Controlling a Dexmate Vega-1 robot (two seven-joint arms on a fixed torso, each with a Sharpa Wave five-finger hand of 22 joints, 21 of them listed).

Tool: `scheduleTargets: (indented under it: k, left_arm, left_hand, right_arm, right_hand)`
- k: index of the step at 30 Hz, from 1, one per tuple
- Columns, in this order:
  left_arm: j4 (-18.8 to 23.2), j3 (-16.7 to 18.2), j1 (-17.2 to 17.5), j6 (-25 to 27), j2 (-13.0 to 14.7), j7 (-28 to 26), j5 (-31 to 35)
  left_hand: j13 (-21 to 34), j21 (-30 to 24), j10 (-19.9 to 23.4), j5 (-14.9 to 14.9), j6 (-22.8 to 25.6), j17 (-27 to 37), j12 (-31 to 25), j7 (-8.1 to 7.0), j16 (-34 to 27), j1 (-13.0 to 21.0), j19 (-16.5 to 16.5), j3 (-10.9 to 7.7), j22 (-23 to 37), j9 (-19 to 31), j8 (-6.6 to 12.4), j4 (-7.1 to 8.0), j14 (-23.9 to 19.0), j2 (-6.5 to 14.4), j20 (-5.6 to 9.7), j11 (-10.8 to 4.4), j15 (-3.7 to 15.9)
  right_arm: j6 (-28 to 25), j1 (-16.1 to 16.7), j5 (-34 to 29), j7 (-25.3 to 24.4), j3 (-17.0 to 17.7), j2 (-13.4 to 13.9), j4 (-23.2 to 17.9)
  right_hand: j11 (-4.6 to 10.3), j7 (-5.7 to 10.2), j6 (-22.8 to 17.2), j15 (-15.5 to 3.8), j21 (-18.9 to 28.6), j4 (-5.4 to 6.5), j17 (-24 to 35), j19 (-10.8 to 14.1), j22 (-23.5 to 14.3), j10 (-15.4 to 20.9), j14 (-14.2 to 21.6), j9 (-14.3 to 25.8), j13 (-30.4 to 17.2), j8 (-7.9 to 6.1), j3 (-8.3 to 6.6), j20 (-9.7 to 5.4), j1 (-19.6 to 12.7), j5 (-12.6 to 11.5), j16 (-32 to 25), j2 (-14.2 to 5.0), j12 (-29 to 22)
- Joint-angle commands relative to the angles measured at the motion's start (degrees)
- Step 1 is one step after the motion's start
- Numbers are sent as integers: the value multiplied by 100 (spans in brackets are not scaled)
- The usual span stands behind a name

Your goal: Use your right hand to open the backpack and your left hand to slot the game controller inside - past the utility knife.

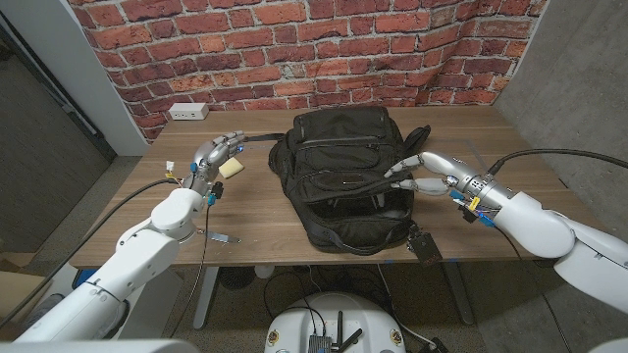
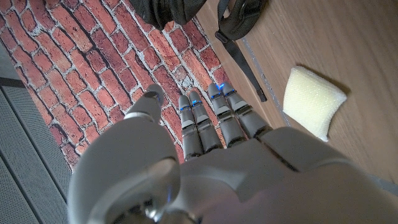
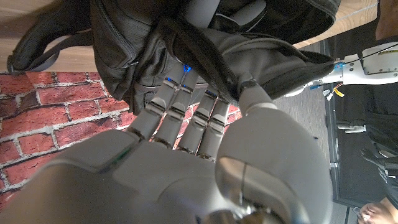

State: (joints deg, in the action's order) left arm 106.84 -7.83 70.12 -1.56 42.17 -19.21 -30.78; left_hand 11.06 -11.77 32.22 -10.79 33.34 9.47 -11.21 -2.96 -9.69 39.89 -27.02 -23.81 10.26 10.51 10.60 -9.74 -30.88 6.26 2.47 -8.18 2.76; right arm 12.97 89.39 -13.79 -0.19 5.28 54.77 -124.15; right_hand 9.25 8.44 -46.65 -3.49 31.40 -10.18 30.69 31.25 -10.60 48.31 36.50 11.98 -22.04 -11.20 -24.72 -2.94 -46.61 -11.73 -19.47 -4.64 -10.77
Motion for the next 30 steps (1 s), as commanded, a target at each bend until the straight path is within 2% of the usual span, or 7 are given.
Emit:
scheduleTargets:
  k: [1,3,8,13,21,25,30]
  left_arm:
    - [1,26,43,-16,63,36,-39]
    - [-16,29,43,-50,61,61,-46]
    - [-52,3,-4,-55,58,89,-48]
    - [-106,-25,-48,-91,36,114,-52]
    - [-161,-43,-78,-119,-26,29,-35]
    - [-191,-61,-104,-117,-52,8,-38]
    - [-243,-91,-159,-135,-84,-38,6]
  left_hand:
    - [14,-4,-15,9,-7,18,5,10,-16,-35,25,-42,26,32,4,11,33,-9,221,8,575]
    - [14,-4,-25,9,-1,18,8,11,-19,-36,25,-46,26,32,8,11,33,-9,222,17,577]
    - [14,-5,-16,9,-1,18,1,16,-27,-38,27,-57,26,33,11,13,27,-2,216,22,578]
    - [15,-5,-14,8,-10,20,-3,24,-31,-41,29,-72,25,33,10,19,29,14,214,9,568]
    - [16,10,-66,8,-42,18,11,17,-13,-49,74,-93,24,33,4,17,100,16,216,24,554]
    - [16,27,-124,9,-89,16,26,16,-2,-53,125,-107,21,33,-6,11,164,7,208,28,531]
    - [16,29,-133,10,-113,15,24,2,-6,-55,135,-113,20,34,-10,8,175,1,211,30,526]
  right_arm:
    - [-27,298,-288,275,291,-145,-214]
    - [-47,340,-346,316,332,-182,-252]
    - [-74,384,-436,448,403,-247,-311]
    - [-110,390,-448,625,464,-275,-342]
    - [-157,348,-397,971,563,-229,-353]
    - [-192,283,-328,1185,595,-162,-336]
    - [-180,230,-266,1355,637,-113,-293]
  right_hand:
    - [23,-13,144,-798,-26,-7,33,-82,13,-183,-160,-3,38,28,110,-388,-31,-12,31,197,35]
    - [4,-6,179,-799,-41,-12,32,-113,18,-202,-198,-7,50,30,136,-381,-49,-14,41,240,30]
    - [37,47,482,-715,-165,3,12,-324,46,-554,-503,-27,130,59,253,-302,-155,-38,144,401,73]
    - [31,34,914,-606,-265,13,-47,-407,64,-951,-748,-47,227,103,355,-226,-283,-45,245,548,94]
    - [-46,58,1469,-508,-432,51,-165,-542,76,-1468,-1098,-75,373,114,456,-148,-407,-6,414,625,99]
    - [-69,76,1874,-346,-582,83,-290,-650,83,-1948,-1441,-94,500,112,543,-81,-419,26,589,679,114]
    - [-89,86,2114,-270,-688,88,-378,-722,88,-2280,-1624,-103,584,113,580,-22,-441,40,681,703,125]
